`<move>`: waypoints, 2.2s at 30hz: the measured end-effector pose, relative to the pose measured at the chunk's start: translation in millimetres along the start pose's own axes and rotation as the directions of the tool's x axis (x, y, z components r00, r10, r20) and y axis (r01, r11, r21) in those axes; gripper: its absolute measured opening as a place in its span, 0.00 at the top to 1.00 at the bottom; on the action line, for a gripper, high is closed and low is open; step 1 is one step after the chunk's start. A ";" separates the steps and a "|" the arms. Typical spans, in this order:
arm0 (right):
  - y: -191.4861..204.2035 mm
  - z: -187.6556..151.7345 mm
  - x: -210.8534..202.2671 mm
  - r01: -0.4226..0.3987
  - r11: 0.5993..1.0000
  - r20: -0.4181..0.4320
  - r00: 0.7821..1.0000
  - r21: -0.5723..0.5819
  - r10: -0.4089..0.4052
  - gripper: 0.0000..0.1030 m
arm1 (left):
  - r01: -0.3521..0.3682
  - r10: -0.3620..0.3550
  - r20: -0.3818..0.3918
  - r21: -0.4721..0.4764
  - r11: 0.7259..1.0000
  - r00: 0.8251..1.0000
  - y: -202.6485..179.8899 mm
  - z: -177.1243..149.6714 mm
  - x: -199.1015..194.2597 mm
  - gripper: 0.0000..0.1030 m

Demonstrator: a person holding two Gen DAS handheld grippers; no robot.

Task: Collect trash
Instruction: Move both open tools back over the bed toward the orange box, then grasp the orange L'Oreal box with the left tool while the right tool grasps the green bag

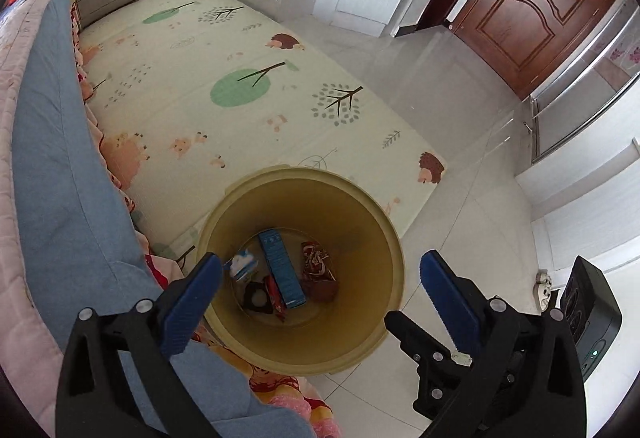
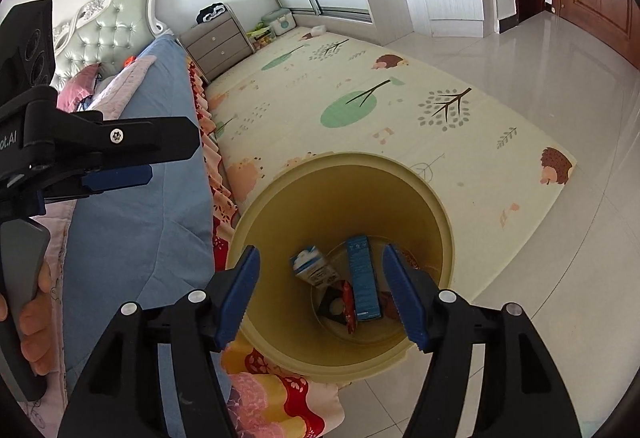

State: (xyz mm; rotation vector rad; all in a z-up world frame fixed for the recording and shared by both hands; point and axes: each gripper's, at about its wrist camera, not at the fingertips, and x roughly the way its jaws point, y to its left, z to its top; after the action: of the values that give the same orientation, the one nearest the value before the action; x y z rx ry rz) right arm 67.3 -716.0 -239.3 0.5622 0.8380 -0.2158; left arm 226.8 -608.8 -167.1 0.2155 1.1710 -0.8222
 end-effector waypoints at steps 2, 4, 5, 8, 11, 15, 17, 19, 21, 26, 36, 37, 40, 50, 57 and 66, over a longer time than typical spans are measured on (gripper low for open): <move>0.5 0.4 -2.2 -0.003 1.000 0.002 1.000 -0.001 0.003 0.39 | 0.001 -0.001 0.008 -0.005 1.000 1.000 1.3 0.4 -1.6 0.04; 1.8 1.2 -5.6 -0.004 1.000 0.006 1.000 -0.003 0.004 0.39 | 0.006 -0.006 0.012 -0.017 1.000 1.000 3.3 0.8 -2.7 0.04; 2.1 2.0 -7.0 -0.004 1.000 0.010 1.000 -0.004 0.004 0.39 | 0.009 -0.009 0.012 -0.023 1.000 1.000 4.4 0.8 -2.6 0.04; 3.7 3.8 -14.4 -0.002 1.000 0.018 1.000 -0.012 0.003 0.39 | 0.017 -0.016 0.027 -0.035 0.999 1.000 6.4 1.5 -6.3 0.04; 7.2 6.1 -26.9 0.002 1.000 0.036 0.999 -0.018 -0.002 0.39 | 0.041 -0.038 0.079 -0.035 0.999 0.996 5.7 -0.1 -18.0 0.04; 13.6 10.9 -50.3 -0.008 1.000 0.073 0.997 -0.019 0.009 0.39 | 0.039 -0.032 0.222 -0.027 0.999 0.974 1.9 -5.2 -54.9 0.04; 22.5 13.4 -63.2 -0.015 0.999 0.093 0.996 -0.035 0.018 0.39 | 0.042 -0.036 0.260 -0.018 0.999 0.965 -1.5 -7.7 -74.3 0.04; 35.9 16.1 -76.5 -0.023 0.998 0.115 0.993 -0.062 0.030 0.39 | 0.038 -0.033 0.300 -0.013 0.999 0.953 -1.4 -12.6 -98.8 0.04; 52.2 18.6 -88.9 -0.035 0.995 0.135 0.990 -0.093 0.048 0.39 | 0.034 -0.028 0.330 -0.015 0.999 0.944 2.6 -20.1 -124.2 0.04; 104.2 19.9 -111.2 -0.091 0.979 0.165 0.979 -0.181 0.122 0.39 | -0.017 0.030 0.380 -0.036 0.999 0.924 34.6 -51.9 -188.7 0.04; 240.9 -0.7 -118.5 -0.249 0.897 0.108 0.946 -0.365 0.306 0.39 | -0.231 0.303 0.419 -0.213 0.949 0.856 162.2 -133.0 -299.5 0.04; 254.3 -3.8 -116.1 -0.262 0.887 0.095 0.943 -0.380 0.320 0.39 | -0.244 0.325 0.415 -0.237 0.940 0.850 176.2 -140.6 -308.2 0.04; 290.6 -12.9 -106.8 -0.305 0.860 0.050 0.933 -0.410 0.355 0.39 | -0.273 0.379 0.401 -0.297 0.915 0.834 216.8 -164.6 -333.4 0.04; 388.2 -44.0 -78.6 -0.381 0.783 -0.071 0.914 -0.492 0.400 0.39 | -0.382 0.500 0.286 -0.380 0.842 0.817 325.9 -213.3 -355.8 0.04; 435.9 -47.4 -52.9 -0.390 0.758 -0.117 0.914 -0.522 0.390 0.39 | -0.387 0.497 0.262 -0.374 0.843 0.828 376.4 -214.7 -348.8 0.04; 465.9 -27.4 -30.7 -0.381 0.755 -0.139 0.920 -0.534 0.367 0.39 | -0.341 0.431 0.241 -0.339 0.877 0.869 413.8 -197.5 -325.8 0.04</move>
State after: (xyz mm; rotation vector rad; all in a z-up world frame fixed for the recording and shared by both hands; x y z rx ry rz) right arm 213.5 -313.4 -51.5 0.1707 0.7482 0.4043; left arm 313.3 -62.0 -67.2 0.0732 0.8907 -0.3040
